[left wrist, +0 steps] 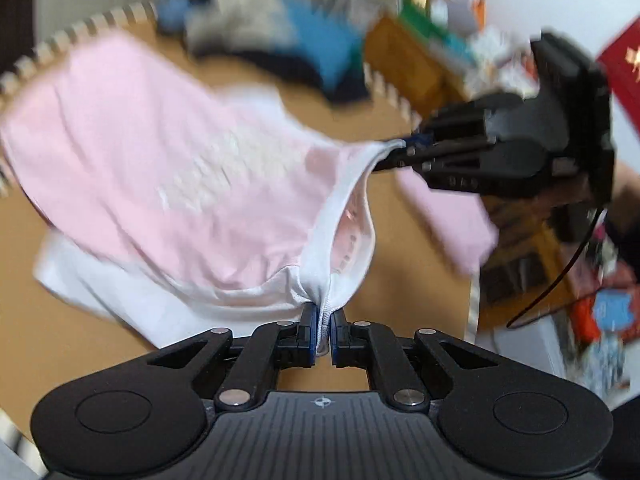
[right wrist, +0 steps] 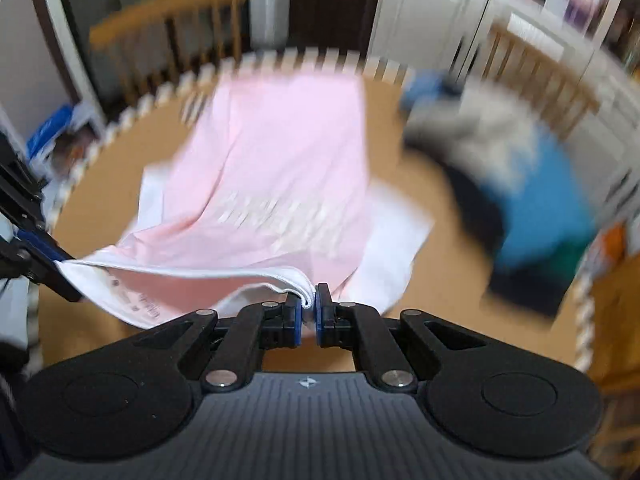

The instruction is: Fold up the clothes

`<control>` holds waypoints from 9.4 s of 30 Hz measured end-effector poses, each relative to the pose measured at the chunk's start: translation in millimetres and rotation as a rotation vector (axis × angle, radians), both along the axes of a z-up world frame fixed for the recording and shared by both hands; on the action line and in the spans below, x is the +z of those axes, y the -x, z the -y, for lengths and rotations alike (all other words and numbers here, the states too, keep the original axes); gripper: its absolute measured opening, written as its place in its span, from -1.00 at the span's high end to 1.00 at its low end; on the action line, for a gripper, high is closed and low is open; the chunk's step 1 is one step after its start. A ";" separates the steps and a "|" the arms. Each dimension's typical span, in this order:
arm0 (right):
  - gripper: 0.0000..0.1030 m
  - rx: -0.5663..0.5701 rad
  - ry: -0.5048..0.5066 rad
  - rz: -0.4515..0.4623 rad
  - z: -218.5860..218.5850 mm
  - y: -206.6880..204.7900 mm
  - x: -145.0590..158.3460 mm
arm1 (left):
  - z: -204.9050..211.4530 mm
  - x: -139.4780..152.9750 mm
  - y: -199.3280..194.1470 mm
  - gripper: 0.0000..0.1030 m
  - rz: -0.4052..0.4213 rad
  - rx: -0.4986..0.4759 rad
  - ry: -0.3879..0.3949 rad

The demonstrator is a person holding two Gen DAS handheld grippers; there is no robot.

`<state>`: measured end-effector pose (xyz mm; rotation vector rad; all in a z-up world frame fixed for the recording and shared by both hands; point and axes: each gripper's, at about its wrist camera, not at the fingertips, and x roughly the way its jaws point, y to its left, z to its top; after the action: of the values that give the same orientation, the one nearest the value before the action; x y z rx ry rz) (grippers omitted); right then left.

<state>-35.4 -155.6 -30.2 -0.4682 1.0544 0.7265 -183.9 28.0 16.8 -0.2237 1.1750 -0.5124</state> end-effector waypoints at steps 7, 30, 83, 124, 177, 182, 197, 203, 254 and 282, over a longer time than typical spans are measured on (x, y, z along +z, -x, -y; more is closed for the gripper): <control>0.88 -0.084 -0.005 -0.174 27.0 41.3 -69.3 | 27.6 -38.3 8.0 0.86 -0.077 -0.053 -0.042; 0.24 -0.140 0.004 -0.244 22.1 39.6 -68.0 | 3.6 -56.4 1.6 0.35 -0.185 0.141 -0.185; 0.41 -0.799 0.196 0.340 116.7 -105.7 -45.6 | -98.2 -73.4 -39.5 0.18 0.141 0.482 -0.163; -0.02 -0.383 0.136 0.224 -16.2 -25.7 -78.1 | -172.5 -66.5 78.7 0.99 -0.020 0.825 -0.330; -0.33 -0.441 -0.040 0.202 -70.1 -91.5 -28.4 | -314.4 -114.2 -289.0 0.35 -0.119 0.772 0.091; -0.34 -0.449 -0.038 0.197 -72.1 -95.2 -28.4 | -309.7 -118.2 -290.6 0.92 -0.102 0.783 0.118; -0.24 -0.387 -0.115 0.216 -89.6 -113.6 -14.8 | -258.8 -99.8 -165.5 0.92 0.156 1.000 -0.252; 0.32 -0.449 -0.366 0.106 -95.7 -202.8 -13.8 | -266.0 -119.7 -169.6 0.92 0.119 1.013 -0.231; 0.09 -0.004 -0.126 0.116 -260.9 -204.9 -52.0 | -306.0 -134.2 -171.2 0.89 0.046 0.975 -0.082; 0.53 0.185 -0.101 -0.017 -280.7 -258.5 -86.2 | -323.7 -136.2 -171.7 0.85 0.048 0.937 -0.068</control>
<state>223.1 125.2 -116.4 -0.4776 0.9934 0.9449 -12.2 351.8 -119.4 -0.6524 0.9110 0.3432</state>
